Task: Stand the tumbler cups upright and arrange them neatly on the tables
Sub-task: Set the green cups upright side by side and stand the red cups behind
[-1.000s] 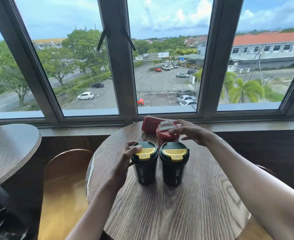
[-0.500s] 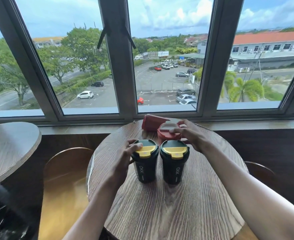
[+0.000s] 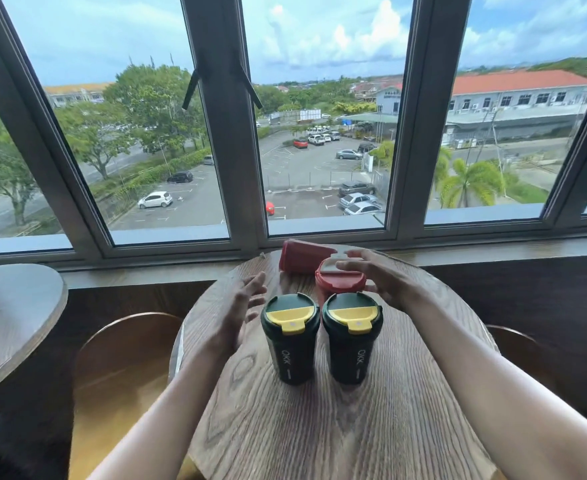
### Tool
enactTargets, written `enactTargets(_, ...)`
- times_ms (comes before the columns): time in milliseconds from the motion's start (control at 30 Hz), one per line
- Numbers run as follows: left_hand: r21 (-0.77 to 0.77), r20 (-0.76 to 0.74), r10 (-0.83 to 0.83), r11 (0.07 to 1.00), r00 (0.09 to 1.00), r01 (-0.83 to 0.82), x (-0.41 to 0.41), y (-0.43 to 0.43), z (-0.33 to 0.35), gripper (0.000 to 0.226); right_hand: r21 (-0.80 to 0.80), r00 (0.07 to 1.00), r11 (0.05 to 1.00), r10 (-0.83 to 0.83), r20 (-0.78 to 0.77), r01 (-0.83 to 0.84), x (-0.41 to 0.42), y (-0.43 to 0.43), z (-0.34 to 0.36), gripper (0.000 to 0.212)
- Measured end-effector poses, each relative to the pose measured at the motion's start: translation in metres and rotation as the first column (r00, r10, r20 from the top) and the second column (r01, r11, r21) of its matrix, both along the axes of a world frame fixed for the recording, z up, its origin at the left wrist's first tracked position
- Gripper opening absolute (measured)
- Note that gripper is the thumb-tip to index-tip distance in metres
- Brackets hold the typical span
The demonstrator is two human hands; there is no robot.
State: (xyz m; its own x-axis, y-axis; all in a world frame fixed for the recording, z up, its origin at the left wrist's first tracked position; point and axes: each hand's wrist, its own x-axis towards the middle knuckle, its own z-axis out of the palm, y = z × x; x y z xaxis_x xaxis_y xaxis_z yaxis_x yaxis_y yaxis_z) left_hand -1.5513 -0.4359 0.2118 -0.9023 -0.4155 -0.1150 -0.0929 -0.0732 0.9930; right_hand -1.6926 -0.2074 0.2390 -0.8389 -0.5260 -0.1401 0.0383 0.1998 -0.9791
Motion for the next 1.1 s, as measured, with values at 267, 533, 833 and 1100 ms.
enactTargets(267, -0.305, 0.147, 0.013, 0.952, 0.989, 0.033, -0.104, -0.029, 0.0, 0.04, -0.082, 0.982, 0.985, 0.163, 0.099, -0.155, -0.013, 0.001, -0.009, 0.034)
enactTargets(533, -0.269, 0.251, -0.243, 0.912, 0.937, 0.309, -0.177, -0.059, -0.001, 0.117, -0.181, 0.921, 0.93, 0.349, 0.174, -0.319, -0.041, -0.006, -0.018, 0.04)
enactTargets(833, -0.331, 0.308, -0.396, 0.808, 0.865, 0.488, -0.2, -0.051, -0.003, 0.098, -0.224, 0.902, 0.918, 0.375, 0.214, -0.329, -0.045, -0.005, -0.021, 0.039)
enactTargets(1100, -0.463, 0.129, -0.224, 0.848, 0.966, 0.258, -0.146, -0.033, 0.017, 0.076, -0.149, 0.943, 0.953, 0.289, 0.167, -0.265, -0.031, 0.0, -0.015, 0.036)
